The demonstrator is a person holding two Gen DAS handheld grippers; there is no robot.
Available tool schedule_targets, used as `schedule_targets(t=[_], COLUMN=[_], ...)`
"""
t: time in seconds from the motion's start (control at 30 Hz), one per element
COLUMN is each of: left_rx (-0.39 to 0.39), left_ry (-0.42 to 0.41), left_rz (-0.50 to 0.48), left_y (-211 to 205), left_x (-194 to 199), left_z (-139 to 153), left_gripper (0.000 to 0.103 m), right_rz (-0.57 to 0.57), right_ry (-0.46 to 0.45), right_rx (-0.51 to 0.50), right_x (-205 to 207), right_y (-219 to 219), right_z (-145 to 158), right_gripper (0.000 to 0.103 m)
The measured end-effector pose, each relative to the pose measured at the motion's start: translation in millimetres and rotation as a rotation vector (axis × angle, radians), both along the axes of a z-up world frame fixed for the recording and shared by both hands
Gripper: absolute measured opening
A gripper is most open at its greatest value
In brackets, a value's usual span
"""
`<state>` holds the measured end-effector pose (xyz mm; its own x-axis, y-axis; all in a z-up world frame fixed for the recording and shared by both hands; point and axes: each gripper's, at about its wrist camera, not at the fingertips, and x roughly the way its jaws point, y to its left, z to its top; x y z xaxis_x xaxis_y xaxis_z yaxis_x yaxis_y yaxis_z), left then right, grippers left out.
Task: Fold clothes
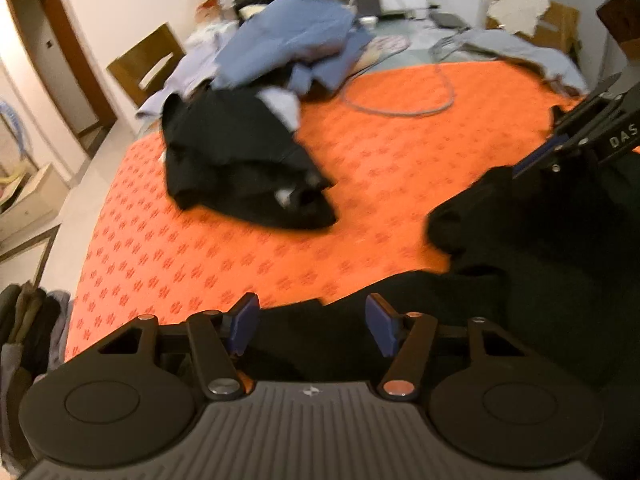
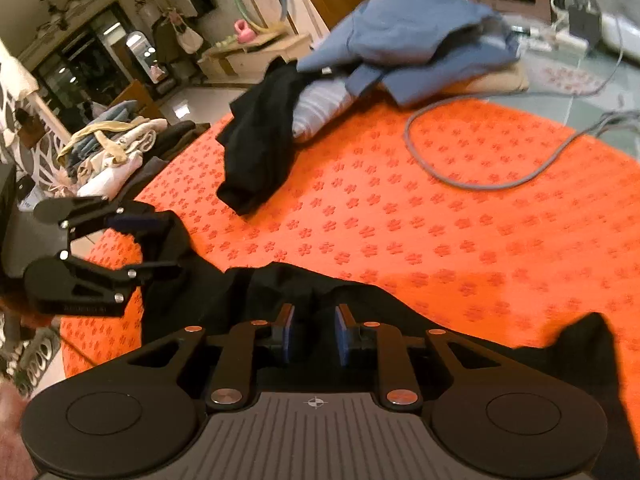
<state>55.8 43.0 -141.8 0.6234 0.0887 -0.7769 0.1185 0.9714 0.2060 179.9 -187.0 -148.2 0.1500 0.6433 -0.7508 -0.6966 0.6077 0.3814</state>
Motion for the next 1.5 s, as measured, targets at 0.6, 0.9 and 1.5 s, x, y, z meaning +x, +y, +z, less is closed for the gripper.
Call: schedule_targets(t=[0.6,0.9,1.5], left_rx=[-0.31,-0.228,-0.449], left_ry=[-0.018,0.01,0.028], left_rz=[-0.187,-0.091,0.008], left_y=[-49,-37,-19], left_x=[22,18,39], left_z=[0,-11,-5], left_gripper=[0.053,0.005,0.037], right_rz=[-0.371,-0.334,-0.299], right_ry=[0.551,0.457,0.381], right_rx=[0.168,0.183,0.146], right_x=[55,55,71], right_y=[-11,-1,-3], right_z=[-46,-30,-30], right_gripper=[0.031,0.004,0.004])
